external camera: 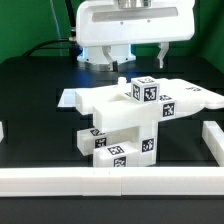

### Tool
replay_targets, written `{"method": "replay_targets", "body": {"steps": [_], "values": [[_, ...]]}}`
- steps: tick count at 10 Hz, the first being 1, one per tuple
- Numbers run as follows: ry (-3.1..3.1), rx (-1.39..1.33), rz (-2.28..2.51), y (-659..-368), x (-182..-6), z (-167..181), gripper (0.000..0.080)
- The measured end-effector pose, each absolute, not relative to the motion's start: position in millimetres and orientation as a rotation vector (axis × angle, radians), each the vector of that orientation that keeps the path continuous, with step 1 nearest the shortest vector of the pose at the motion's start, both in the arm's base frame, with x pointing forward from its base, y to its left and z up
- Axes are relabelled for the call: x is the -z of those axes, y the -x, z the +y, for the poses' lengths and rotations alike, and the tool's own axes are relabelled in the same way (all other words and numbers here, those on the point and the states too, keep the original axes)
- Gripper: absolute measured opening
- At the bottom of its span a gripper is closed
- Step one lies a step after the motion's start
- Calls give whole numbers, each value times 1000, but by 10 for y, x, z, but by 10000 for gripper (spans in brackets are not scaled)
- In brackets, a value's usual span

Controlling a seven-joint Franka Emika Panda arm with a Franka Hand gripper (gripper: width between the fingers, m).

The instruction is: Assemble chair

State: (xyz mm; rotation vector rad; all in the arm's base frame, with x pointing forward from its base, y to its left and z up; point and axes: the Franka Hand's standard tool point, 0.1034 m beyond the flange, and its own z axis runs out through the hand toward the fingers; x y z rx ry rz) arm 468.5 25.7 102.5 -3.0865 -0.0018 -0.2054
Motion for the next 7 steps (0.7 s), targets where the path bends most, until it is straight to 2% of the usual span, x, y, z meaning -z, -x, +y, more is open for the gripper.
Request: {"method": "replay_targets", "body": {"steps": [4,7], "values": [[3119,192,-7,-4737,-795,226,648],[3112,202,32,-4926,-828,334,648]]}}
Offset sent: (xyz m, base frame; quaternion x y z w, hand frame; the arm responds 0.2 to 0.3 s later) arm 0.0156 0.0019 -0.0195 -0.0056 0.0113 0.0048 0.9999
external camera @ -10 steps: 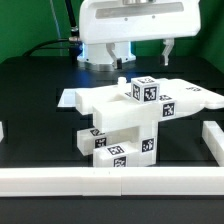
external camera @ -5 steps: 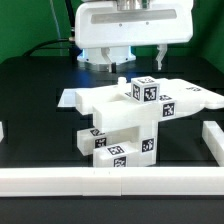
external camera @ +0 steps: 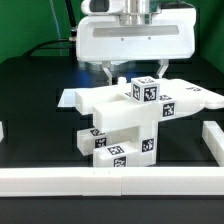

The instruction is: Assemble chair

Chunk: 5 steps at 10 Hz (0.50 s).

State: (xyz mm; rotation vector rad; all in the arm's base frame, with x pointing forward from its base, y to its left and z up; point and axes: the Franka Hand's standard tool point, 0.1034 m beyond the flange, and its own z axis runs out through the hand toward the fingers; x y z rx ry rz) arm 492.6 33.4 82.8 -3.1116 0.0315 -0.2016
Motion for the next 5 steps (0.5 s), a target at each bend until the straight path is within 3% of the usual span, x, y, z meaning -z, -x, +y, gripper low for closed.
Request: {"method": "replay_targets", "body": {"steps": [5], "values": [[3098,211,94,-5250,-918,393,648]]}}
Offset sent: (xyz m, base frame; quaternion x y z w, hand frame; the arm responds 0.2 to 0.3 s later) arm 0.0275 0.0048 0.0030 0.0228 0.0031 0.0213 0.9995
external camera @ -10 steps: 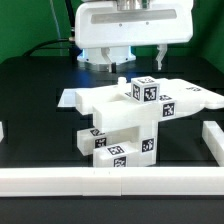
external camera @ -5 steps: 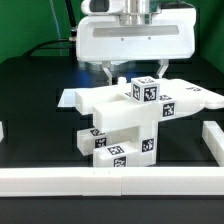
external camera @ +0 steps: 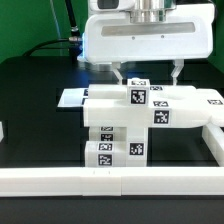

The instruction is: Assemble chair

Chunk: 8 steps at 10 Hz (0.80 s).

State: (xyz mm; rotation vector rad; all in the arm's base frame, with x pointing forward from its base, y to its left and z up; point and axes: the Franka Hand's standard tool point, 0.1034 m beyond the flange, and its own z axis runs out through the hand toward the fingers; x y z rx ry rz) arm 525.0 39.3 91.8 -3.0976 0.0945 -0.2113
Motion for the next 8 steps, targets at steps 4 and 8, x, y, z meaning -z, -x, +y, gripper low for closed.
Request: {"method": "replay_targets", "body": {"steps": [4,8], "values": [[3077,192,155,-4936,-1016,409,648],[3074,153,163,-4736,-963,473,648]]}}
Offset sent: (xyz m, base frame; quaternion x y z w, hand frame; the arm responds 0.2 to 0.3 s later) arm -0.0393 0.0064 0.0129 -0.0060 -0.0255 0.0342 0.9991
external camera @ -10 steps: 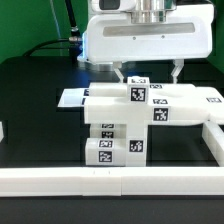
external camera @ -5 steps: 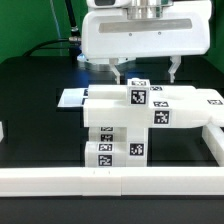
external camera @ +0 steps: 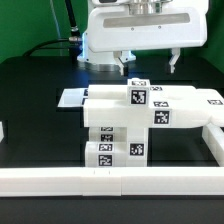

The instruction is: Assemble chair

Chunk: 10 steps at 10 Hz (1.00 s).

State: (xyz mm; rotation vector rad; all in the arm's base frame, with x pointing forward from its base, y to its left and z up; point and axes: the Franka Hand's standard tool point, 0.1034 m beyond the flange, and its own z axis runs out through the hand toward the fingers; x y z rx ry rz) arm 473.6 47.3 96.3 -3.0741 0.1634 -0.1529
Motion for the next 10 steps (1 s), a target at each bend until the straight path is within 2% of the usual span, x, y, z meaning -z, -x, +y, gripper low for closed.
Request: {"method": "replay_targets", "body": {"steps": [4,6,7,8,10], "values": [[3075,144,147,-4708,-943,549,648],[3070,91,155,-4691,-939,534,648],[3060,-22,125,-4628,-921,564,648],[3040,-144,-22,-4642,-910,593,648],[3047,-97,-67,-4749,-905,669,648]]}}
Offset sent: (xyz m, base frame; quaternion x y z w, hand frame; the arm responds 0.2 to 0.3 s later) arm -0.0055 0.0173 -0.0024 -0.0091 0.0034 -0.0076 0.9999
